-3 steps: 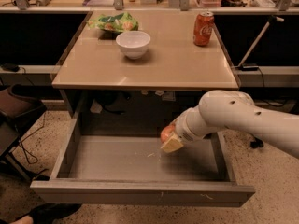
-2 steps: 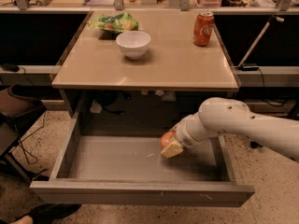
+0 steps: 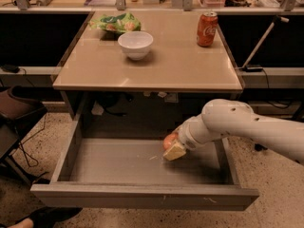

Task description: Place apple into top drawer

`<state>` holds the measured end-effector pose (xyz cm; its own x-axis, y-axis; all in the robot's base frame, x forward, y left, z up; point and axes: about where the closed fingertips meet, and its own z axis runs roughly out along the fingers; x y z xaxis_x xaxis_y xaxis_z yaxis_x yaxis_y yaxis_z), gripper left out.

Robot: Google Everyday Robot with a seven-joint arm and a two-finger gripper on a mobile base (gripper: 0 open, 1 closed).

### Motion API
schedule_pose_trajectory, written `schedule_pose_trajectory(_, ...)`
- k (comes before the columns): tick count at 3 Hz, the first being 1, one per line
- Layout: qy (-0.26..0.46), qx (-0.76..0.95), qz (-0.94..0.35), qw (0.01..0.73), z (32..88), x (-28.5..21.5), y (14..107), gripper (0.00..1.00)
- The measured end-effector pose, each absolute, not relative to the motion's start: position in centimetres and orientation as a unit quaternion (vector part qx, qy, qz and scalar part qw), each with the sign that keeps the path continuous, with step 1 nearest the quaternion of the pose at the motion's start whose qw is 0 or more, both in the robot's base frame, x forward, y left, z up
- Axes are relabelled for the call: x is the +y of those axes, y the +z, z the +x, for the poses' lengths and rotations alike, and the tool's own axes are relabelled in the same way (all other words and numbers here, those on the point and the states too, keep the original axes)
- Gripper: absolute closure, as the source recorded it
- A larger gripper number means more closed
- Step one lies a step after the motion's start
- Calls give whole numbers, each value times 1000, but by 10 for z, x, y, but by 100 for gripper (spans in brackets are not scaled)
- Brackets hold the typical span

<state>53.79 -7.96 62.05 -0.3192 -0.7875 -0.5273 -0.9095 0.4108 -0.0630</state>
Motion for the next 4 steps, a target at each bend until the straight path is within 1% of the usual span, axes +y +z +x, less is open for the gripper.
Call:
schedule_pose_trajectory(3,124,803,-529,247,538,-80,620,11)
schedule_pose_trajectory(4,124,803,-529,247,538,-80,620,0)
